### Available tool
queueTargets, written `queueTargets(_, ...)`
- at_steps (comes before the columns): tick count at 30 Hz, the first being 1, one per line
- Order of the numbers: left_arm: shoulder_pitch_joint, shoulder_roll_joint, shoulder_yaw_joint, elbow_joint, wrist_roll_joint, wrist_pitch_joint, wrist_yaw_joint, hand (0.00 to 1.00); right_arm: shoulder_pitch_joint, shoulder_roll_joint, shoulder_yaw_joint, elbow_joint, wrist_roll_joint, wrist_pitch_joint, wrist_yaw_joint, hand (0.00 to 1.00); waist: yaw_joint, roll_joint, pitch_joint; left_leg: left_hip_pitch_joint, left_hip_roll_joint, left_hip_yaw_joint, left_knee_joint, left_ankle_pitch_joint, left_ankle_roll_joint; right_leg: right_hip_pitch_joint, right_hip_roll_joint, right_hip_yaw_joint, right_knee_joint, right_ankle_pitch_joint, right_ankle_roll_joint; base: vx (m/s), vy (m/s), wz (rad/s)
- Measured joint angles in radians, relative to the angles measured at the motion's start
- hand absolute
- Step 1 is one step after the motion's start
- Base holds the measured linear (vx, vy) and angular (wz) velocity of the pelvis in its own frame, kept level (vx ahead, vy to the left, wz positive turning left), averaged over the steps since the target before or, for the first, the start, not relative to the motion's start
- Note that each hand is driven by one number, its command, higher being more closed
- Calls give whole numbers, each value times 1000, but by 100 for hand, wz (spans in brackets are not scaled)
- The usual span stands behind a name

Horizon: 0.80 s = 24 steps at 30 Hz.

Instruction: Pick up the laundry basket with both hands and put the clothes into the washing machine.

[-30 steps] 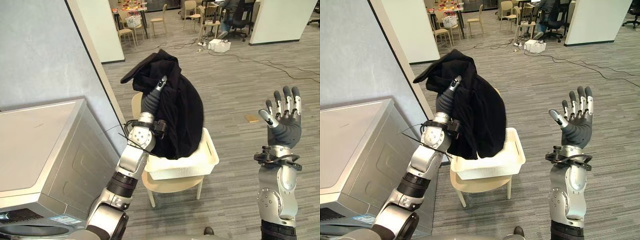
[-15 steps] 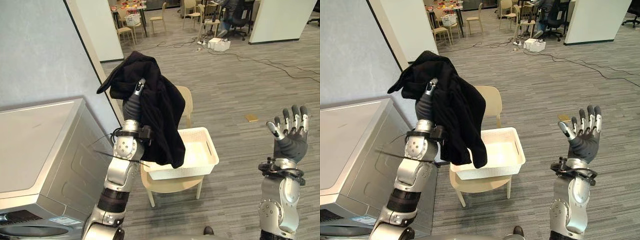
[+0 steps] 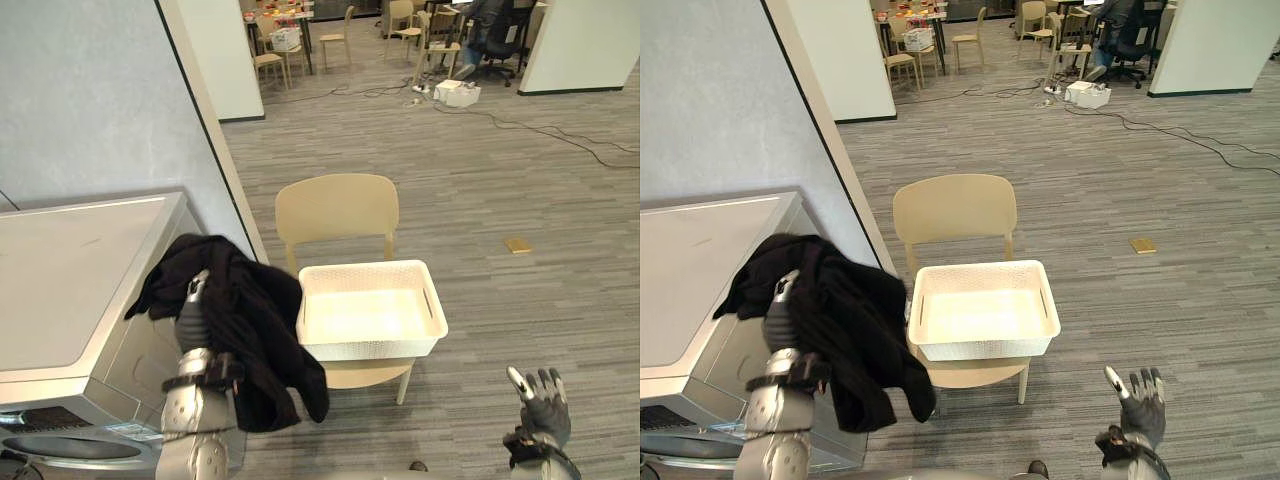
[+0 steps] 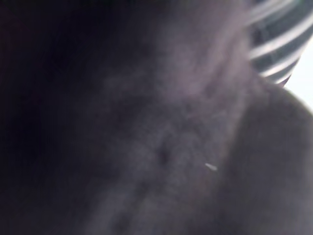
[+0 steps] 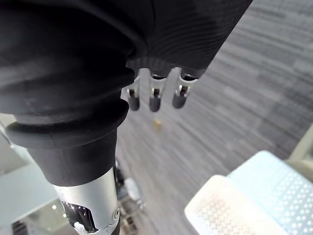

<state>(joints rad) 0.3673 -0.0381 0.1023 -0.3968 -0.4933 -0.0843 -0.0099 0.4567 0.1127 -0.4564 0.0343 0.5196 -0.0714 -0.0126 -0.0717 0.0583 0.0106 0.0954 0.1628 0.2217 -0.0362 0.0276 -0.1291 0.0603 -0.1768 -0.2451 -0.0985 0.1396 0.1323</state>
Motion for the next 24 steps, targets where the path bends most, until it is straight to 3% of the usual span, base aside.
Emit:
queueTargets(6,127,-64,65,-26,-47,-19,-32,100,35,14,75,119,28,8,46,0,11,-4,3,0,28,-3,59,-46,-4,23,5,-29,56,-50,-1,-7,-10,10)
queueTargets(9,164,-87,68,-25,-58,-21,-32,100,41,5,147,177,19,23,65,0,40,-5,4,-9,38,-3,83,-62,-8,22,9,-33,73,-63,-3,5,-7,4)
queueTargets(12,189,-101,91,-18,-58,-21,-30,100,13,-13,257,259,20,38,85,0,60,-4,45,-43,63,-51,164,-88,-2,21,11,-72,162,-117,-8,12,-35,43)
queueTargets(16,184,-102,85,2,-59,-21,-29,100,-18,-28,335,302,18,42,110,0,78,-22,82,-138,45,-175,210,-80,15,-27,-38,-197,338,-217,-17,-33,-52,102)
queueTargets(17,179,-101,70,14,-58,-18,-29,100,-32,-31,337,315,10,42,102,0,87,-23,105,-166,46,-157,216,-82,82,-30,-63,-247,383,-242,-22,-5,-83,136)
queueTargets(18,181,-101,58,16,-57,-14,-25,100,-44,-37,339,331,-4,42,88,0,88,-38,113,-188,59,-91,215,-95,197,-24,-89,-312,405,-249,-28,3,-97,143)
queueTargets(19,181,-100,52,17,-57,-14,-22,100,-50,-42,341,336,-7,42,77,0,89,-43,112,-192,71,-60,216,-103,231,-21,-95,-346,409,-247,-31,40,-62,147)
queueTargets(21,178,-88,47,18,-56,-13,-10,100,-83,-55,347,341,-18,36,58,0,92,-53,135,-229,126,28,286,-120,245,11,-128,-429,412,-255,-45,27,8,108)
queueTargets(24,175,-86,-1,18,-54,-11,-10,100,-108,-77,346,327,-50,35,37,0,89,-22,140,-246,203,57,525,-118,247,96,-159,-523,418,-253,-33,37,69,74)
